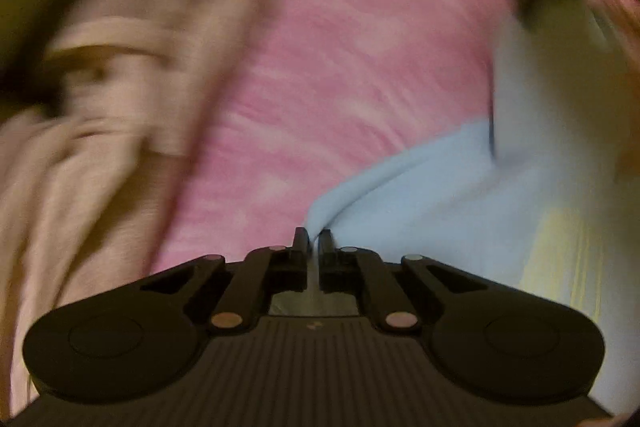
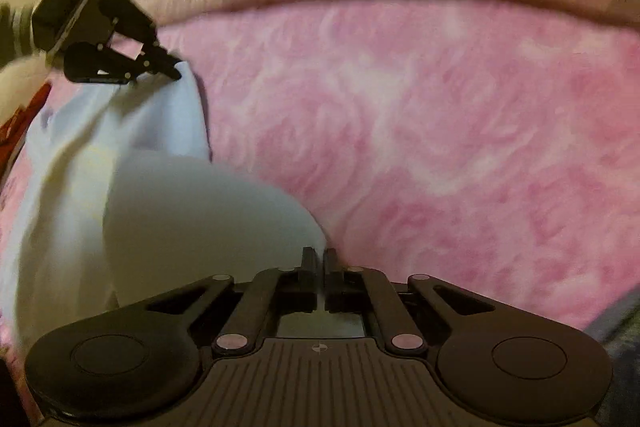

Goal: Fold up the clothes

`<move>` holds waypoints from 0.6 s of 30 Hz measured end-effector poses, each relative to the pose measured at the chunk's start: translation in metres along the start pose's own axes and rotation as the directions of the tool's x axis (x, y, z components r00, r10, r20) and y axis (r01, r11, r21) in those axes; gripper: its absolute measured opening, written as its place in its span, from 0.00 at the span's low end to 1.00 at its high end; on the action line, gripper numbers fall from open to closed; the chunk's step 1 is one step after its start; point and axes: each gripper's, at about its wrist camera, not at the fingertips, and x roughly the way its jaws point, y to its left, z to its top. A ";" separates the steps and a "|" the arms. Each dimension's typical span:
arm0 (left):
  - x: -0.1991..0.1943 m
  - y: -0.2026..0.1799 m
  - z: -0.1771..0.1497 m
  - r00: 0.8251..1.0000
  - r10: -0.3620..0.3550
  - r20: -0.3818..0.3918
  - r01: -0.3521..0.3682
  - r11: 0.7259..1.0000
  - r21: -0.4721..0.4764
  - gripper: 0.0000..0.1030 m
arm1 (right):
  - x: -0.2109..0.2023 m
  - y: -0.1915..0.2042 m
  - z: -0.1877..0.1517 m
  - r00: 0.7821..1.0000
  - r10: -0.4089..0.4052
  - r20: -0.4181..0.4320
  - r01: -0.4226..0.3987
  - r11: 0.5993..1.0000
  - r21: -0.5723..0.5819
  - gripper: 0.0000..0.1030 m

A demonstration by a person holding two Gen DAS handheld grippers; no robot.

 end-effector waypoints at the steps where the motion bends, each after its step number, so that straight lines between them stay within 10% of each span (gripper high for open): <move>1: -0.003 0.002 -0.003 0.999 0.028 0.020 -0.027 0.998 -0.058 0.02 | -0.012 0.003 -0.001 0.998 -0.036 0.047 0.036 0.999 0.002 0.01; 5: 0.015 -0.008 -0.016 0.992 0.122 0.015 -0.117 0.976 -0.181 0.04 | -0.031 0.007 -0.011 0.971 -0.189 0.149 0.180 0.981 0.070 0.01; 9: 0.055 -0.023 -0.006 0.974 0.217 -0.057 -0.225 0.941 -0.253 0.07 | 0.008 -0.003 -0.018 0.879 -0.472 0.071 0.460 0.877 0.140 0.02; 13: 0.029 -0.023 0.003 0.967 0.254 0.013 -0.229 0.892 -0.391 0.20 | -0.019 -0.023 -0.035 0.873 -0.483 0.071 0.415 0.811 0.411 0.03; 14: 0.018 -0.023 0.003 0.968 0.249 0.031 -0.213 0.881 -0.422 0.21 | -0.036 -0.024 -0.043 0.872 -0.481 0.095 0.383 0.789 0.480 0.22; 15: 0.007 -0.023 0.003 0.971 0.237 0.041 -0.193 0.870 -0.454 0.22 | -0.054 -0.024 -0.053 0.865 -0.487 0.118 0.354 0.761 0.544 0.73; 16: -0.005 -0.023 0.002 0.974 0.220 0.050 -0.169 0.857 -0.487 0.22 | -0.074 -0.020 -0.069 0.849 -0.508 0.145 0.331 0.726 0.603 0.90; 18: -0.032 -0.027 -0.009 0.982 0.175 0.074 -0.100 0.806 -0.584 0.23 | -0.112 -0.010 -0.103 0.826 -0.531 0.190 0.269 0.666 0.696 0.91</move>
